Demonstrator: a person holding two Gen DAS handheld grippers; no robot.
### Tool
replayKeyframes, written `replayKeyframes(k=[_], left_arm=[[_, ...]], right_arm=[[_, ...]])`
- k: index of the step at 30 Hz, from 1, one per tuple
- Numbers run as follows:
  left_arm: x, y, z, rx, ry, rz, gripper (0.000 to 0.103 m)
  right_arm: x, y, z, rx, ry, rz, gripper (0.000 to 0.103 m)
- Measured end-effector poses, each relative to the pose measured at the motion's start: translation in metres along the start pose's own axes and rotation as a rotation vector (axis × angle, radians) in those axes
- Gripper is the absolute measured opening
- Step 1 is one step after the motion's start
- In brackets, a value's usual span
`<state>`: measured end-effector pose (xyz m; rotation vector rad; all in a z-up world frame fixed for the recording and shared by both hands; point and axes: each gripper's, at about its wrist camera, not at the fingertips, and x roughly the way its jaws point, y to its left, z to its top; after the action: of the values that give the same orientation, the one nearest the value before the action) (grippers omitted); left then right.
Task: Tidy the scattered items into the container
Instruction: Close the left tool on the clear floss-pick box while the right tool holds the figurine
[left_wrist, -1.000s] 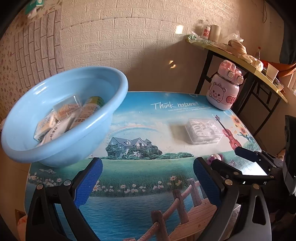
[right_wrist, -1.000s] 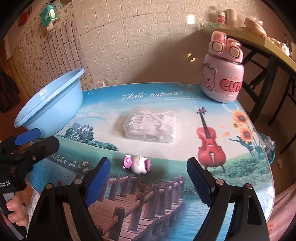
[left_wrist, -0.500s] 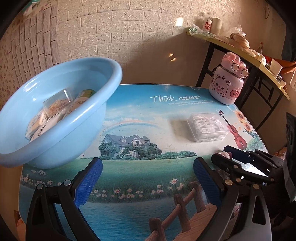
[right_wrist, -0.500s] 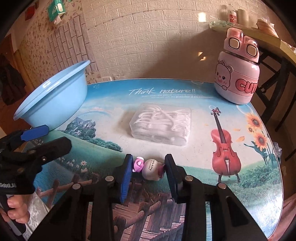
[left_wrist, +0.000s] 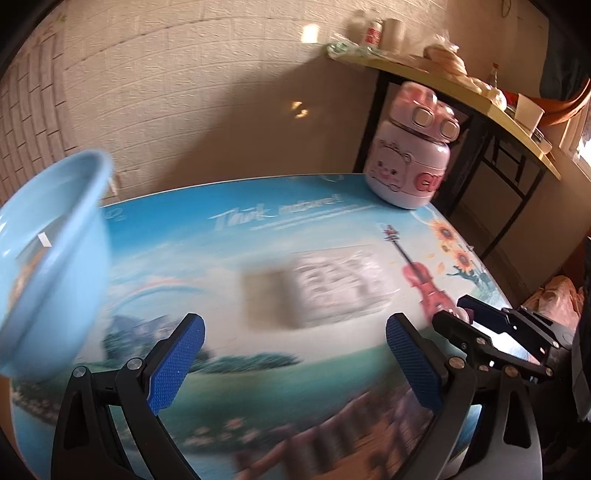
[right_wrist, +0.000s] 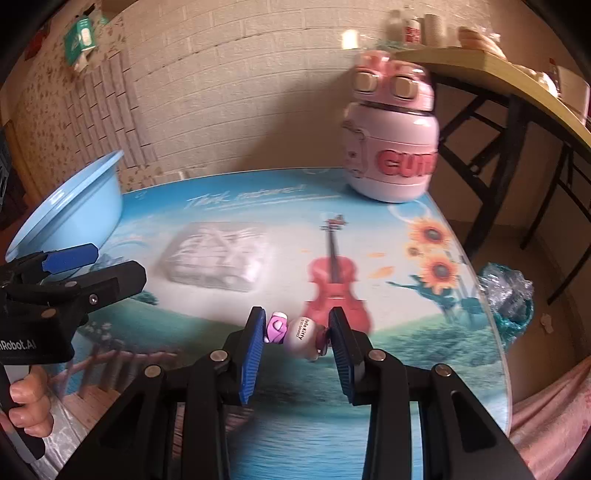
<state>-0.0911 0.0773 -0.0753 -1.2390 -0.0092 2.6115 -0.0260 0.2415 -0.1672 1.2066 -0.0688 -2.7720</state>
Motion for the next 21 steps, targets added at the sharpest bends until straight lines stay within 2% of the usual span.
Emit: replayKeyframes(k=[5,12,14,16,21], left_arm=[[0.026,-0.021,0.011,-0.026,0.03,-0.008,0.1],[0.053,-0.033,0.023,-0.038,0.055,0.028,0.099],[0.059,-0.033,0.023,-0.037,0.069,0.032,0.095],[0.061,-0.033,0.023,-0.032,0.074,0.034,0.083],[0.058,-0.029,0.019,-0.034,0.062,-0.012,0.082]], right_arm=[[-0.007,-0.026,-0.002,0.032,-0.019,-0.035,0.036],[-0.008,-0.043,-0.003,0.067,-0.032,-0.027,0.036],[-0.007,-0.044,-0.003,0.071,-0.036,-0.021,0.036],[-0.006,-0.047,-0.002,0.076,-0.039,-0.017,0.036],[-0.005,-0.048,-0.001,0.086,-0.037,-0.013,0.036]])
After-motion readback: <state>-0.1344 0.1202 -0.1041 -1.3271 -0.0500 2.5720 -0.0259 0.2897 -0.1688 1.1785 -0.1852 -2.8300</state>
